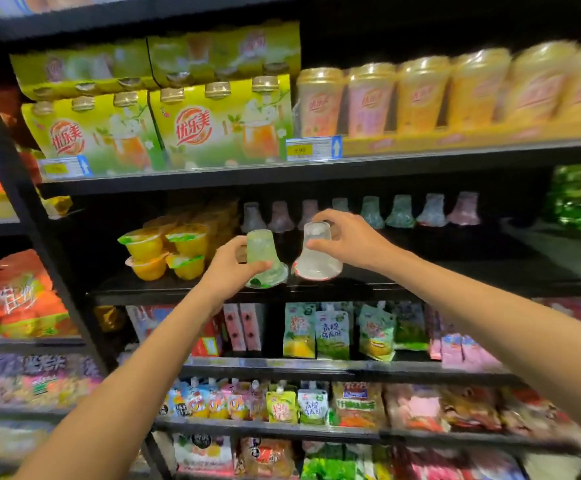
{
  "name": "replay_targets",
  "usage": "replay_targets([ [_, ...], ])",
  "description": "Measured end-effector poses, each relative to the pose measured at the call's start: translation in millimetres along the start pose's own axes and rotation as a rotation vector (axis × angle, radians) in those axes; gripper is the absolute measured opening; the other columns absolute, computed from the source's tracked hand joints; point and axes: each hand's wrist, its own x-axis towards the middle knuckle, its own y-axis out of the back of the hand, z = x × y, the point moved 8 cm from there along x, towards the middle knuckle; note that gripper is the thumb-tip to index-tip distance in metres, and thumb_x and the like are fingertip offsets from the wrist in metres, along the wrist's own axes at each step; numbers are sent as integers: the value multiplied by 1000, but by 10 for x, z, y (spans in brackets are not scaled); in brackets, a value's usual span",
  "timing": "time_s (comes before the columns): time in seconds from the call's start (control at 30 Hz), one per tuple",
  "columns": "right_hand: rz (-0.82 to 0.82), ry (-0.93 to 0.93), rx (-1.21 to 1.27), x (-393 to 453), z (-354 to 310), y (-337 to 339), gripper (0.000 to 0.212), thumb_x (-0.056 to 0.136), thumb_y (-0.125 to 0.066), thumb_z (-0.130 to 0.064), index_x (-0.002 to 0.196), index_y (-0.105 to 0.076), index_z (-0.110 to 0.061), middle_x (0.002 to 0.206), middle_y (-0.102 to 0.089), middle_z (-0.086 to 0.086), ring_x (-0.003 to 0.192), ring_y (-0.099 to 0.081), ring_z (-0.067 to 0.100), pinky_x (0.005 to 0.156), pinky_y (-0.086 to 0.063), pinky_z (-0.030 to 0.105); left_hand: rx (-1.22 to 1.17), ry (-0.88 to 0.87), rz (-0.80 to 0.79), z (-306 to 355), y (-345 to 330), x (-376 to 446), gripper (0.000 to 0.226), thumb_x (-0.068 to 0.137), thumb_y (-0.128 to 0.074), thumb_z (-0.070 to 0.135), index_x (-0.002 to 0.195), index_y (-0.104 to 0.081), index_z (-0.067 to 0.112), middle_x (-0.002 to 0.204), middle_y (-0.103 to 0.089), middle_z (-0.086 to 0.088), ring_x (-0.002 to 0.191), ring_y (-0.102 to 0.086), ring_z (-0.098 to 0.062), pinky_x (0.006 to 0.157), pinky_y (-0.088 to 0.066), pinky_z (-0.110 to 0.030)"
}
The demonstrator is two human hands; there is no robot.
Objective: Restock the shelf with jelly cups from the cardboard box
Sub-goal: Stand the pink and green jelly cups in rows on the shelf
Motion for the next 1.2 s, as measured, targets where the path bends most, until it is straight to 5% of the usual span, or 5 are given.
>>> replay_targets([
  [0.13,105,-115,1,-287,425,558,48,86,-72,-39,129,-59,-20,124,-63,-2,108,-60,16,86,-50,32,-56,-53,-110,250,-615,106,50,78,-81,19,122,-58,20,112,-67,5,104,-64,-10,78,-49,-20],
  [0.5,155,-234,-130,-1075,1426,1945,53,85,-71,-42,132,-56,-24,124,-63,-3,109,-60,17,90,-52,38,-186,-69,-212,1213,-2231,221,57,75,-83,13,126,-57,13,115,-68,-3,101,-67,-16,85,-56,-33],
  [0.63,144,-263,-154,-1345,1808,2266,56,84,-71,-46,133,-56,-24,126,-63,-1,114,-58,21,94,-51,43,-199,-79,-197,1492,-2698,239,55,74,-82,11,124,-58,14,115,-66,-3,101,-66,-16,78,-53,-25],
  [0.8,226,-308,-118,-1609,2230,2710,49,83,-74,-38,128,-60,-25,121,-64,1,104,-61,19,85,-49,31,-198,-88,-204,1783,-3152,208,54,77,-80,9,125,-56,14,117,-65,-2,100,-63,-11,71,-49,-16],
  [1.2,286,-443,-72,-1862,3024,3068,49,86,-72,-31,131,-56,-21,129,-57,3,113,-56,21,92,-50,37,-138,-107,-300,2177,-4029,438,54,78,-81,17,124,-52,21,114,-59,5,92,-58,-1,70,-46,-16],
])
